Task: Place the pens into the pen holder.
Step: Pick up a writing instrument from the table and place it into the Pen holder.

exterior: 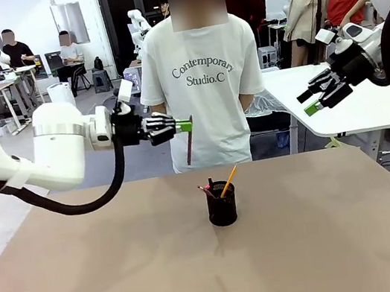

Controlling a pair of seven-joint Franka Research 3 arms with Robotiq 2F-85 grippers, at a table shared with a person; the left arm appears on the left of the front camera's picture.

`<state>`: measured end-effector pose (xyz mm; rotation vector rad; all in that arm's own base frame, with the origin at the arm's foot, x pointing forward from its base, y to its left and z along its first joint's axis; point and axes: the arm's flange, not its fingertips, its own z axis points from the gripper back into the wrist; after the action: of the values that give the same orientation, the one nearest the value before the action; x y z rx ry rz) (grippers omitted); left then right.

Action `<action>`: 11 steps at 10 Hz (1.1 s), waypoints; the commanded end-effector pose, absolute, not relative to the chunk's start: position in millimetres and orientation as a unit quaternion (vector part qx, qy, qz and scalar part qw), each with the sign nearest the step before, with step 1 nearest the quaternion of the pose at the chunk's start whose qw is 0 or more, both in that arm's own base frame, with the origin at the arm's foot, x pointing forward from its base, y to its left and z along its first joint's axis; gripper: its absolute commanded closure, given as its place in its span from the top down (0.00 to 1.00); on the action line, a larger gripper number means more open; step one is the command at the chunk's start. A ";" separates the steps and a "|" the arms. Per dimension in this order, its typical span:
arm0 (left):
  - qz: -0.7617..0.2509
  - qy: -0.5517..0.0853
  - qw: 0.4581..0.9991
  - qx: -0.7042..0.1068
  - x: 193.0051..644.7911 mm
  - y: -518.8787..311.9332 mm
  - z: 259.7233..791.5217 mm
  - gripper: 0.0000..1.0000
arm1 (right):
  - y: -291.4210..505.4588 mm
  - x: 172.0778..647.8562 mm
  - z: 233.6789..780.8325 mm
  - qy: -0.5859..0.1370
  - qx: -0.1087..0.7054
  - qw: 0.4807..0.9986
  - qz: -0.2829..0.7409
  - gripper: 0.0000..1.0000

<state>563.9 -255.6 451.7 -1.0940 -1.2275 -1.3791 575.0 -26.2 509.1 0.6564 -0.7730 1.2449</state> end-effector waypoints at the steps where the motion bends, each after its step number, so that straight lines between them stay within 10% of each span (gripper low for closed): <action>1: -0.584 -0.495 0.428 -0.480 581.8 -264.8 438.1 0.00 | -23.4 573.6 511.0 -0.345 0.288 0.701 0.554 1.00; 11: -0.596 -0.466 0.345 -0.556 613.4 -324.4 362.0 0.00 | -23.4 573.6 511.0 -0.345 0.288 0.701 0.554 1.00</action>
<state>607.3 -324.0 363.0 -1.4491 -1.2048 -1.5006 575.0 -26.2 508.9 0.6566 -0.7727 1.2447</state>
